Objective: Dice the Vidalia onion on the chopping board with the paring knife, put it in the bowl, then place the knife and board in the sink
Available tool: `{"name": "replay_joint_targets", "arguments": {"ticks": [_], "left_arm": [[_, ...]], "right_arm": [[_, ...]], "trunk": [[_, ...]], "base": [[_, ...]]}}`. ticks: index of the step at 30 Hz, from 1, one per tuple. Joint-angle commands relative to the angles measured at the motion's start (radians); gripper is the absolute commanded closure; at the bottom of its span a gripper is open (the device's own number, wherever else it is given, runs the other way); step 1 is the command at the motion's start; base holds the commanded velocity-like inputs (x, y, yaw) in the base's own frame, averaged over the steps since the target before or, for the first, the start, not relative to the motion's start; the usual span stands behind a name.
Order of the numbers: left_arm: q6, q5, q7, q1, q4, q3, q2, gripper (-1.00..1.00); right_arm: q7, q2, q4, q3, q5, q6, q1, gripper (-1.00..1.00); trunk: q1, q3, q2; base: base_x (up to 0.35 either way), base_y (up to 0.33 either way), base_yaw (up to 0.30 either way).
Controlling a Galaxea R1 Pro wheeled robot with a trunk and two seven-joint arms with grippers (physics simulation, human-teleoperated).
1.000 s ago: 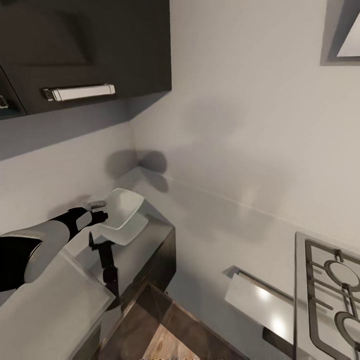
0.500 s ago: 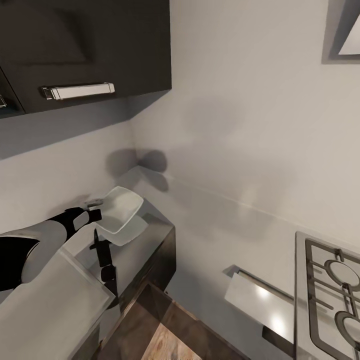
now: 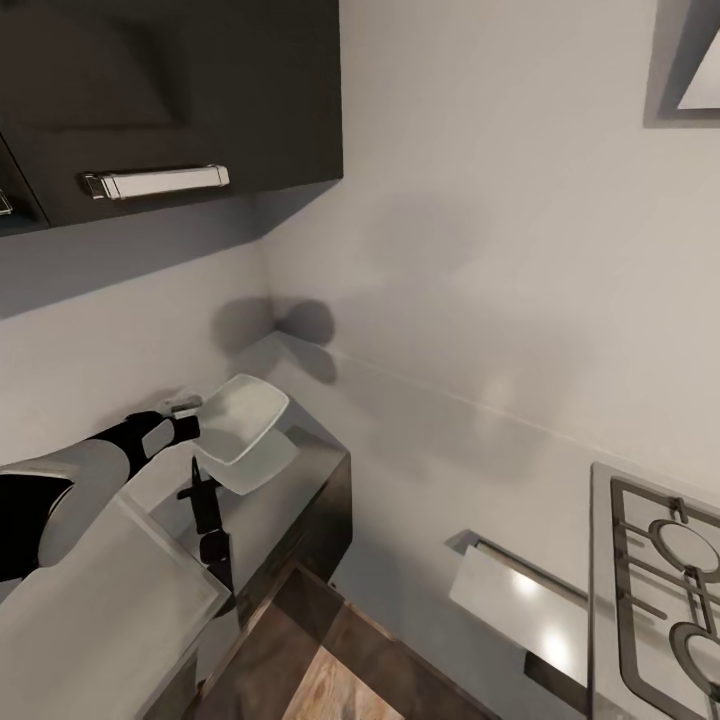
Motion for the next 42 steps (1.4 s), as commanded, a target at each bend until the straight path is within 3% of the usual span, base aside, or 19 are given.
{"name": "replay_joint_targets", "arguments": {"ticks": [1, 11, 24, 30, 42], "left_arm": [[0.009, 0.011, 0.001, -0.001, -0.005, -0.007, 0.002, 1.00], [0.114, 0.022, 0.001, -0.001, -0.117, -0.006, 0.031, 1.00], [0.309, 0.131, 0.001, -0.001, -0.334, -0.008, 0.083, 1.00], [0.370, 0.137, 0.003, -0.001, -0.435, -0.009, 0.100, 1.00], [0.598, 0.128, 0.010, -0.001, -0.681, -0.016, 0.112, 1.00]], "right_arm": [[-0.002, 0.000, -0.002, 0.009, -0.010, 0.005, 0.000, -1.00], [-0.002, 0.000, -0.002, 0.009, -0.010, 0.005, 0.000, -1.00], [-0.003, 0.000, -0.003, 0.008, -0.011, 0.004, 0.000, -1.00], [-0.003, 0.000, -0.003, 0.006, -0.012, 0.004, 0.000, -1.00], [0.001, 0.001, -0.006, 0.006, -0.007, 0.003, 0.000, -1.00]], "trunk": [[0.001, -0.002, -0.002], [0.001, -0.002, -0.002], [0.001, -0.002, -0.002], [0.001, -0.002, -0.002], [0.001, -0.002, -0.002]], "base": [[0.000, 0.000, 0.000], [0.000, 0.000, 0.000], [0.000, 0.000, 0.000], [0.000, 0.000, 0.000], [0.000, 0.000, 0.000]]}}
